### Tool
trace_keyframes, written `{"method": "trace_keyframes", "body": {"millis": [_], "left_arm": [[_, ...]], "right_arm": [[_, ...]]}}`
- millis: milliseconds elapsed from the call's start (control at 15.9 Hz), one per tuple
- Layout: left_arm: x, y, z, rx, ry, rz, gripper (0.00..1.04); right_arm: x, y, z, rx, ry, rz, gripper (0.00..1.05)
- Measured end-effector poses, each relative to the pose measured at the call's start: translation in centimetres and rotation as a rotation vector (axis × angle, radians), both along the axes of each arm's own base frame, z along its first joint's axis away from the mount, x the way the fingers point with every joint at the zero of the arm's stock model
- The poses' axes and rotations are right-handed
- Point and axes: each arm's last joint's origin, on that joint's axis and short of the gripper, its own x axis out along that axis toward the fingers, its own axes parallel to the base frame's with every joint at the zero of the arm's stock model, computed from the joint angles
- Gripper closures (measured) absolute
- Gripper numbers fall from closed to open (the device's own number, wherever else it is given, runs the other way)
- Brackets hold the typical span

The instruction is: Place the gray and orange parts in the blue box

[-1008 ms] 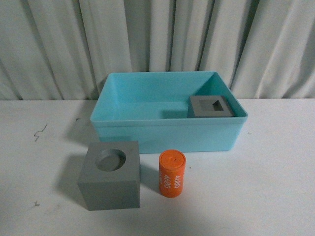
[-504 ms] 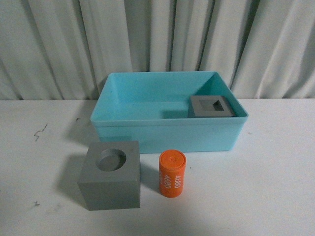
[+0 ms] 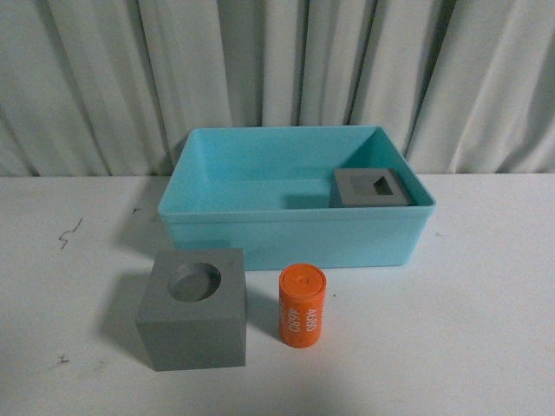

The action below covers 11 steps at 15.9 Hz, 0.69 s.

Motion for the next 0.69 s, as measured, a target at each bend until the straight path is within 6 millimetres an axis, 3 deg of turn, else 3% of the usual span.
{"method": "trace_keyframes", "body": {"millis": [63, 126, 315, 378, 441, 504, 630, 693], "left_arm": [[0.0, 0.0, 0.0, 0.0, 0.0, -0.001, 0.07], [0.0, 0.0, 0.0, 0.0, 0.0, -0.002, 0.07], [0.0, 0.0, 0.0, 0.0, 0.0, -0.001, 0.07], [0.0, 0.0, -0.2, -0.015, 0.048, 0.005, 0.07], [0.1, -0.2, 0.1, -0.089, 0.303, 0.043, 0.07], [1.4, -0.5, 0.9, -0.192, 0.459, 0.055, 0.07], [4.7, -2.3, 2.7, -0.271, 0.476, -0.048, 0.07], [6.7, -3.6, 3.2, -0.261, 0.475, -0.113, 0.07]], "right_arm": [[0.0, 0.0, 0.1, 0.0, -0.009, 0.001, 1.03], [0.0, 0.0, 0.1, 0.0, -0.006, 0.001, 0.95], [0.0, 0.0, 0.1, 0.0, -0.008, 0.0, 0.58], [0.0, 0.0, 0.1, 0.0, -0.008, 0.0, 0.46], [0.0, 0.0, 0.1, 0.0, -0.008, 0.0, 0.35], [0.0, 0.0, 0.1, -0.001, -0.01, 0.001, 0.24], [0.0, 0.0, 0.1, 0.0, -0.008, 0.0, 0.04], [0.0, 0.0, 0.1, 0.0, -0.008, 0.0, 0.08]]}}
